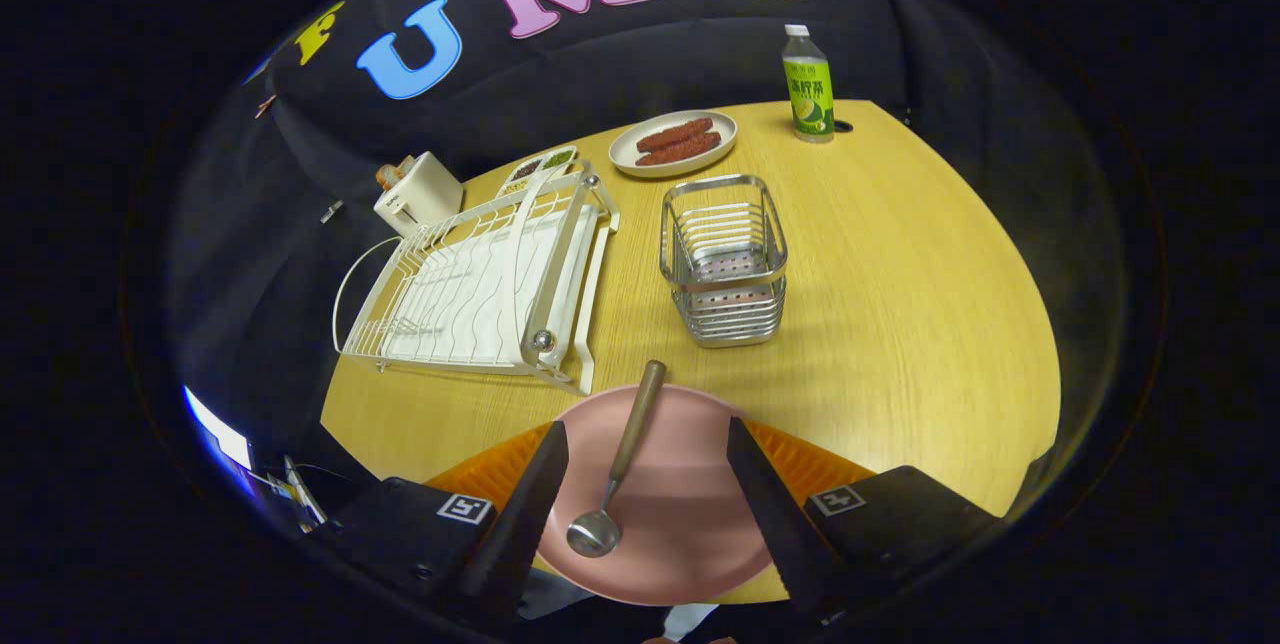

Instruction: Take the plate from the dish rack, then take the spoon from the basket and place it into the plate.

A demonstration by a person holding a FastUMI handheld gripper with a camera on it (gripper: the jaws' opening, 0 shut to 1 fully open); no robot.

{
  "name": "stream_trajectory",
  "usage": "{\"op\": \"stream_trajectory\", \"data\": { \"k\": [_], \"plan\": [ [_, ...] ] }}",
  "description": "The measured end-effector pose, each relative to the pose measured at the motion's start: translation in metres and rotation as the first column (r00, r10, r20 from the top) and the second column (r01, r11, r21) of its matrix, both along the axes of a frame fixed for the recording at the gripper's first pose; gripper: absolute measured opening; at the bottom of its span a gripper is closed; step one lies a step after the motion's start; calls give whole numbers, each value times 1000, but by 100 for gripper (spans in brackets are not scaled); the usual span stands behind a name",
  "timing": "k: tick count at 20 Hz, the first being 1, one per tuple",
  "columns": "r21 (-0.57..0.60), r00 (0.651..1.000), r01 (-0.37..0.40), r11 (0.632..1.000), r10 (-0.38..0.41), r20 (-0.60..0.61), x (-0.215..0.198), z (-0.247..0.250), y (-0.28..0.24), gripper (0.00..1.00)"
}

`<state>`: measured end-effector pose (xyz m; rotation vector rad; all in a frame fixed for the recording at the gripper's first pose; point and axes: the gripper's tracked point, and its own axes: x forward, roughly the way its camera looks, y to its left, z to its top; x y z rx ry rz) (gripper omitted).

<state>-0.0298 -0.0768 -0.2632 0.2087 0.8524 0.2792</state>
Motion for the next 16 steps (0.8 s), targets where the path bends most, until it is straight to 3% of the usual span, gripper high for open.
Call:
{"op": "stream_trajectory", "data": {
  "k": [3, 6, 11, 16],
  "plan": [
    [-68, 986, -60, 996, 70, 150, 7, 37, -17, 98],
    [-116, 935, -84, 990, 119, 334, 22, 93, -27, 98],
    [-186, 783, -3, 982, 118, 610, 51, 204, -47, 98],
    [-127, 688, 97, 987, 26, 726, 53, 280, -58, 98]
  ]
}}
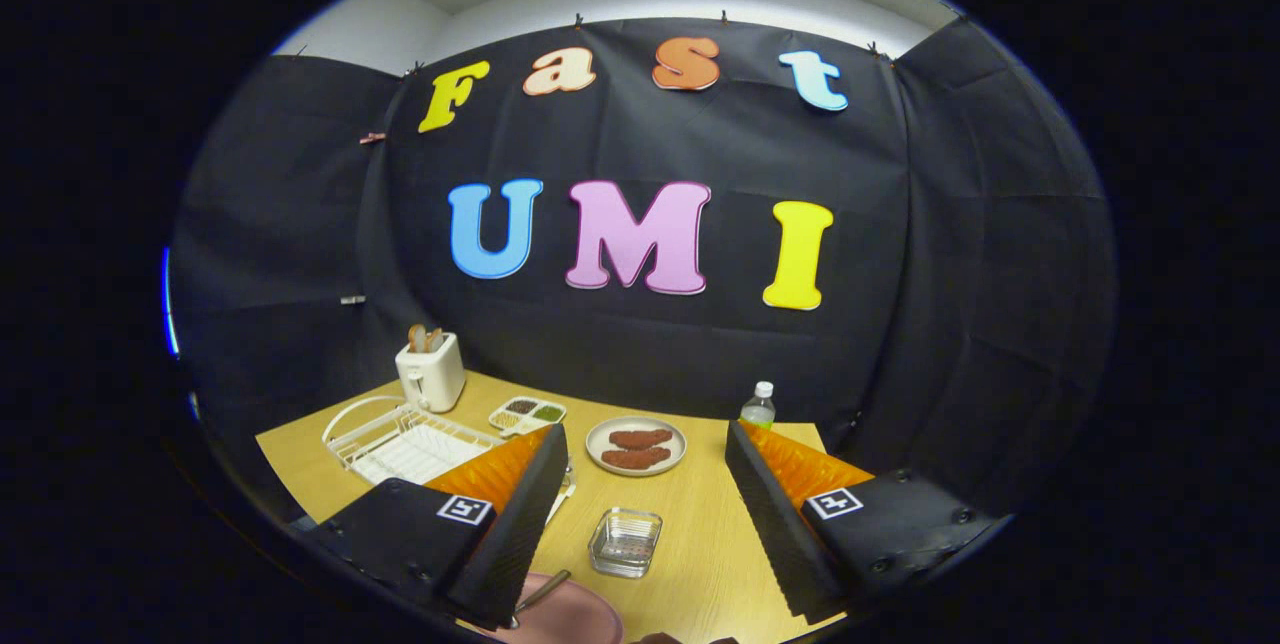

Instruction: Take the plate from the dish rack, then take the spoon from the basket and place it into the plate.

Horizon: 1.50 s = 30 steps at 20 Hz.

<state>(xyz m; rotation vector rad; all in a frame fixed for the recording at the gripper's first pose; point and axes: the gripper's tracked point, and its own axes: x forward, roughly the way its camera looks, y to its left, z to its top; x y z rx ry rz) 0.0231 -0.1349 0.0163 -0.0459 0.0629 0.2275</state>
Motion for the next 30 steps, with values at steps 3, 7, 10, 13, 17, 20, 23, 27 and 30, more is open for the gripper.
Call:
{"op": "stream_trajectory", "data": {
  "k": [3, 7, 10, 13, 17, 20, 23, 27, 30],
  "plan": [
    [4, 999, 23, 1000, -23, 44, -7, 27, -2, 98],
    [18, 993, 71, 997, -72, 88, -23, 51, -2, 97],
    [97, 996, 62, 993, -67, 51, -31, 44, 12, 97],
    [155, 995, 95, 983, -96, -4, -31, 27, 21, 98],
    [158, 990, 137, 978, -138, -3, -32, 21, 26, 98],
    [145, 986, 164, 976, -167, 6, -37, 20, 26, 98],
    [145, 983, 183, 972, -185, -4, -41, 16, 26, 98],
    [115, 981, 191, 975, -193, 5, -48, 12, 28, 98],
    [104, 983, 181, 978, -183, 13, -51, 11, 35, 98]
  ]
}}
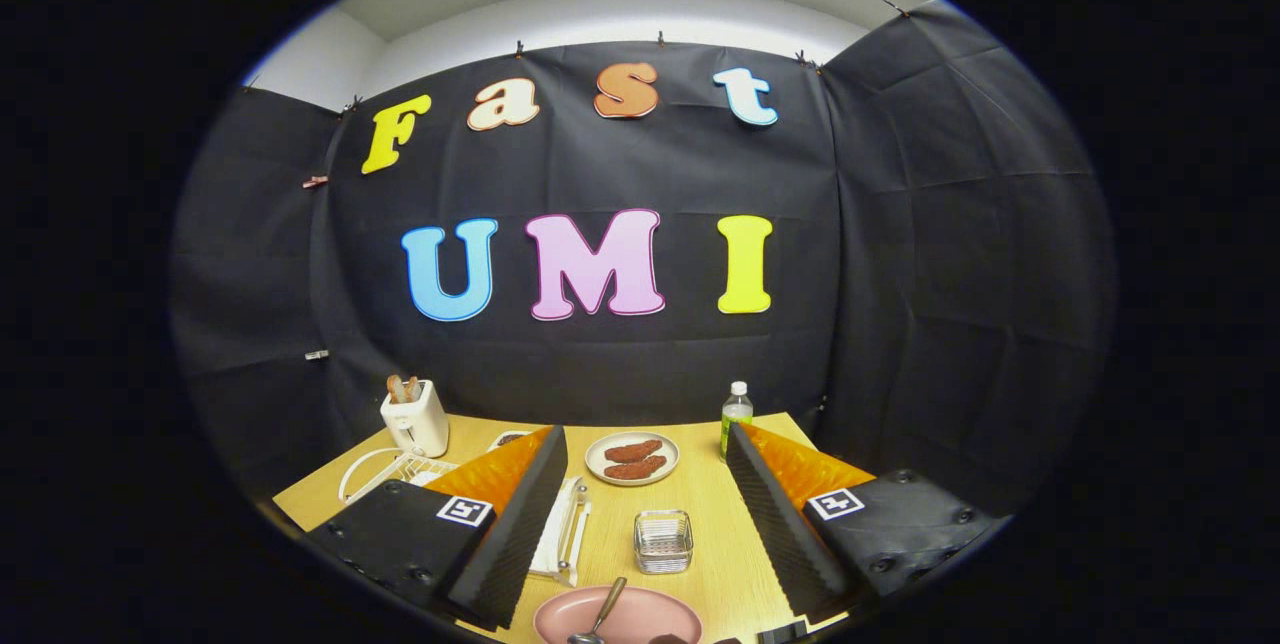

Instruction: Take the plate from the dish rack, then take the spoon from the basket and place it into the plate.

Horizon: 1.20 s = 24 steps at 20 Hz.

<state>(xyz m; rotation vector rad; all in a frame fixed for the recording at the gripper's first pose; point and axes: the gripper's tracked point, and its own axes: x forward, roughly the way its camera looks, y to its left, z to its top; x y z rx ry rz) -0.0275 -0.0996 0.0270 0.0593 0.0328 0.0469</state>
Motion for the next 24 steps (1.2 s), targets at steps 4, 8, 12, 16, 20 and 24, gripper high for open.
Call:
{"op": "stream_trajectory", "data": {
  "k": [4, 8, 12, 16, 20, 24],
  "plan": [
    [-12, 1000, -10, 1000, 10, 11, -2, 2, 8, 98],
    [-12, 1000, -12, 1000, 12, 13, -1, 0, 15, 98],
    [-25, 1000, -25, 999, 25, -7, 1, -8, 25, 98],
    [-37, 998, -46, 998, 45, -33, 3, -15, 36, 98],
    [-45, 997, -72, 996, 71, -19, 7, -13, 43, 98],
    [-56, 991, -133, 990, 131, -40, 9, -18, 58, 98]
  ]
}}
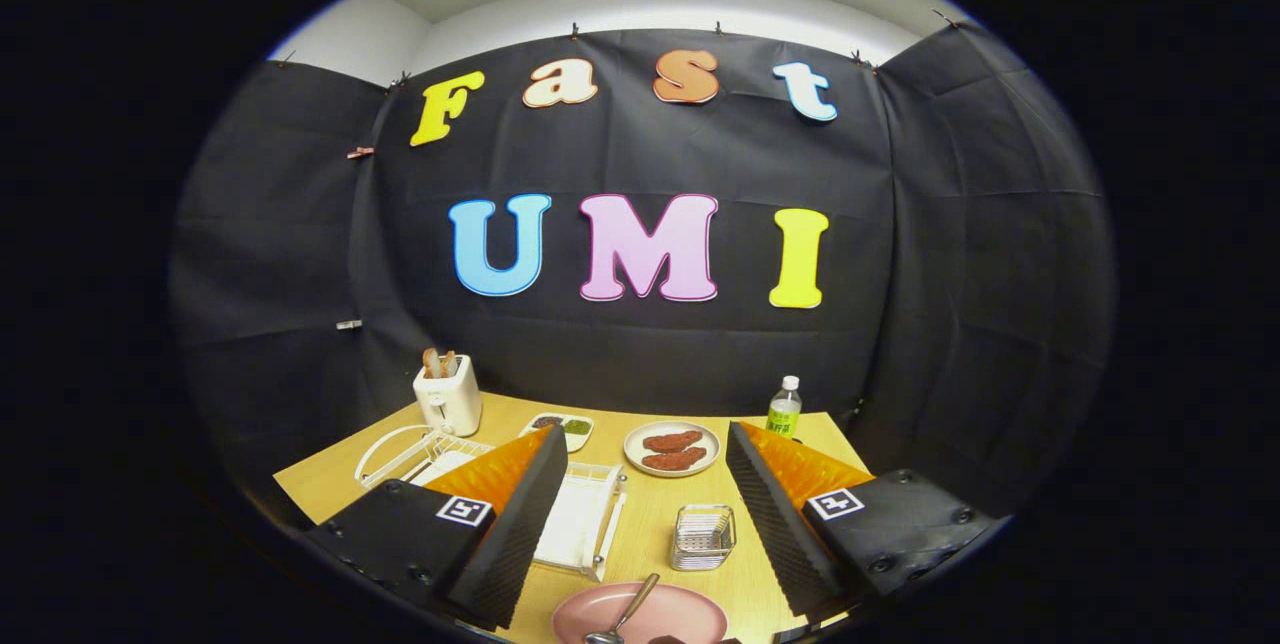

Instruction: Take the plate from the dish rack, then take the spoon from the basket and place it into the plate.

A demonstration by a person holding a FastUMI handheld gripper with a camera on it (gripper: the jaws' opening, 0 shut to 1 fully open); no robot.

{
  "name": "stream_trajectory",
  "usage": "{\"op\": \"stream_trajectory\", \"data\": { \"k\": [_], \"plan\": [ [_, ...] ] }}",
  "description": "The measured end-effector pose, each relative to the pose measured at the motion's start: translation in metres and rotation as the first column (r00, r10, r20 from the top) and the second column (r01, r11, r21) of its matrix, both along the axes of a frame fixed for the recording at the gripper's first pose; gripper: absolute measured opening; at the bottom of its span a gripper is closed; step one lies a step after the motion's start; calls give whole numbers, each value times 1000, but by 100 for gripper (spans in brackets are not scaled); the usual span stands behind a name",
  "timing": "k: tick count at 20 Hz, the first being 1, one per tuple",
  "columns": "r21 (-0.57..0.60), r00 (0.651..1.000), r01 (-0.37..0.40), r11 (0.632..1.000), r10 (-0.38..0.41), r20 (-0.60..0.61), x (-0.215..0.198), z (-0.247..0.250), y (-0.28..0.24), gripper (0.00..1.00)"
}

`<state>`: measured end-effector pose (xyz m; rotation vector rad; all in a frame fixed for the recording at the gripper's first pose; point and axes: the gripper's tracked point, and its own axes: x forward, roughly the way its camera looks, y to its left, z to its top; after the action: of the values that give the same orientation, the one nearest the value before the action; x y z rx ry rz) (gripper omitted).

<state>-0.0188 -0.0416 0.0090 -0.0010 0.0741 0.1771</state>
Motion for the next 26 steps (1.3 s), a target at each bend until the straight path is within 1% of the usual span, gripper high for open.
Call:
{"op": "stream_trajectory", "data": {
  "k": [6, 9, 13, 16, 21, 26],
  "plan": [
    [-3, 994, -106, 994, 106, -8, 1, -3, -3, 98],
    [-14, 990, -141, 990, 141, -27, 1, -12, -13, 97],
    [21, 990, -135, 991, 136, -31, 10, -12, -25, 98],
    [40, 993, -116, 992, 117, -25, 18, -10, -31, 98],
    [66, 993, -116, 991, 117, -18, 23, -10, -27, 98],
    [53, 994, -113, 992, 113, 5, 25, -6, -24, 98]
  ]
}}
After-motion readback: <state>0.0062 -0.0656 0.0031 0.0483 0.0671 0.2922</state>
